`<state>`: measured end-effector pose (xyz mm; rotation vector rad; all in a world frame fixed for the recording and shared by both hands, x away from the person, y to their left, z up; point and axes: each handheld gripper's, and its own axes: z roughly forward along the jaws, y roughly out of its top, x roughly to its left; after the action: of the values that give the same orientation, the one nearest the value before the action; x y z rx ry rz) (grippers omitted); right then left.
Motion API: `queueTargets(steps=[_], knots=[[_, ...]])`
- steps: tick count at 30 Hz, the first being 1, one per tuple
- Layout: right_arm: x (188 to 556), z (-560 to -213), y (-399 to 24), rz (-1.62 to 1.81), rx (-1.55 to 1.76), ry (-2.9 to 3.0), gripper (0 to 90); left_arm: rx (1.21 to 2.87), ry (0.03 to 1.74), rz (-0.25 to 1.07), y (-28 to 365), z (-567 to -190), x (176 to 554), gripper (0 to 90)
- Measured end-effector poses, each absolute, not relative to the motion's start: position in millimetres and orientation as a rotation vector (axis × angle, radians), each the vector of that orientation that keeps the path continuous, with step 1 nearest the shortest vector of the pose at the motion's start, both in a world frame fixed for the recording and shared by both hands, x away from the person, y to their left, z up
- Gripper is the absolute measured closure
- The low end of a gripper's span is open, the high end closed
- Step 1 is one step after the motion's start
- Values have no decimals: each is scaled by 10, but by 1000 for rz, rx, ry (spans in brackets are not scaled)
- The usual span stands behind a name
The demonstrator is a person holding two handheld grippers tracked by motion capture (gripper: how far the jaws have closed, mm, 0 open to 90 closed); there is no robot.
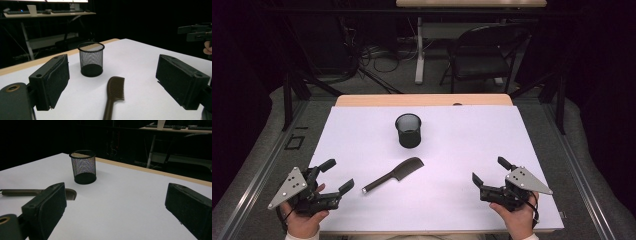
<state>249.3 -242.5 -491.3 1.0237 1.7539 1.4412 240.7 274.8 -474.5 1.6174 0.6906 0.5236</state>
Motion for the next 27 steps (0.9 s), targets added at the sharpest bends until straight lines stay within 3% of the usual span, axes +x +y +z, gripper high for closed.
queueTargets(steps=[27], knots=[[2569, -5006, -2339, 1411, 1013, 1809, 47, 1628, 742, 473, 2740, -4723, 2389, 116]])
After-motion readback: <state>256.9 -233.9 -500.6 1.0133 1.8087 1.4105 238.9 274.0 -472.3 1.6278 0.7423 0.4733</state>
